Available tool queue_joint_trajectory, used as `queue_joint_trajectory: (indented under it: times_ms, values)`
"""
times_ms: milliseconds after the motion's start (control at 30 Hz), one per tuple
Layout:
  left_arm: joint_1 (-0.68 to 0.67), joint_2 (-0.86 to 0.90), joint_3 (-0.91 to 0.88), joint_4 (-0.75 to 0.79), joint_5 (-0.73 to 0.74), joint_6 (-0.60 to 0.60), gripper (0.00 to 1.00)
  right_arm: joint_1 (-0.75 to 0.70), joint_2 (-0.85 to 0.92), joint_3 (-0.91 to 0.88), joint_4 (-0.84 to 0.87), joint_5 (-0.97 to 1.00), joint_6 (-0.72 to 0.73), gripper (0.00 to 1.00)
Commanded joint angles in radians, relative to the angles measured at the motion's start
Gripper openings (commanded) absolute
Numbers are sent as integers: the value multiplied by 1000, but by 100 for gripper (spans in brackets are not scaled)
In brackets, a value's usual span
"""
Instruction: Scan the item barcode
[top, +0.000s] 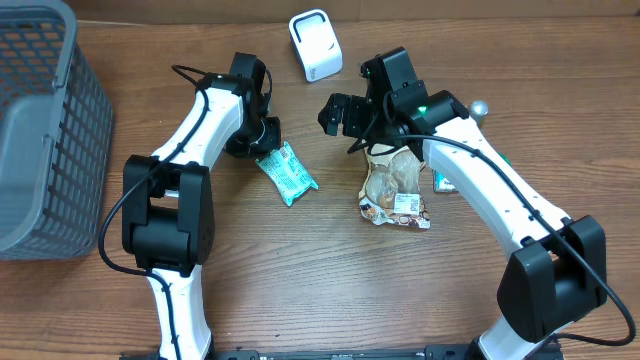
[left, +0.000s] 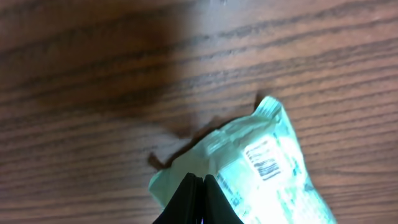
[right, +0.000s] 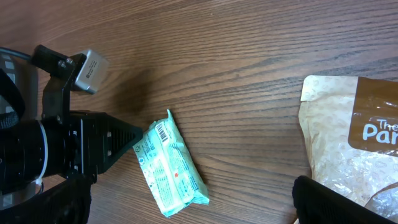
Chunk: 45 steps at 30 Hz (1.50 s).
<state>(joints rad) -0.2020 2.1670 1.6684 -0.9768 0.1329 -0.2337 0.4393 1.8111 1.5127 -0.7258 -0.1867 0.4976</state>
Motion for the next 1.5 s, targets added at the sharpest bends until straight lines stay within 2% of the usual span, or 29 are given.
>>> queue_joint_trajectory:
  times_ms: [0,167,233,333,867,1467]
  values:
    - [-1,15,-16,-42,-9,1,6,-1,-19,5,6,-6,0,100]
    - [-6,15,-16,-113,-2,2,7,-1,-19,5,6,-6,0,100]
    - [-8,15,-16,-122,-2,6,4,-1,-19,5,6,-6,0,100]
    - [-5,14,-14,-98,-3,35,4,-1,-19,5,6,-6,0,100]
    - [3,21,-14,68,-6,27,4,-1,-19,5,6,-6,0,100]
    - [-2,21,-19,43,-3,24,5,-1,-19,5,6,-6,0,100]
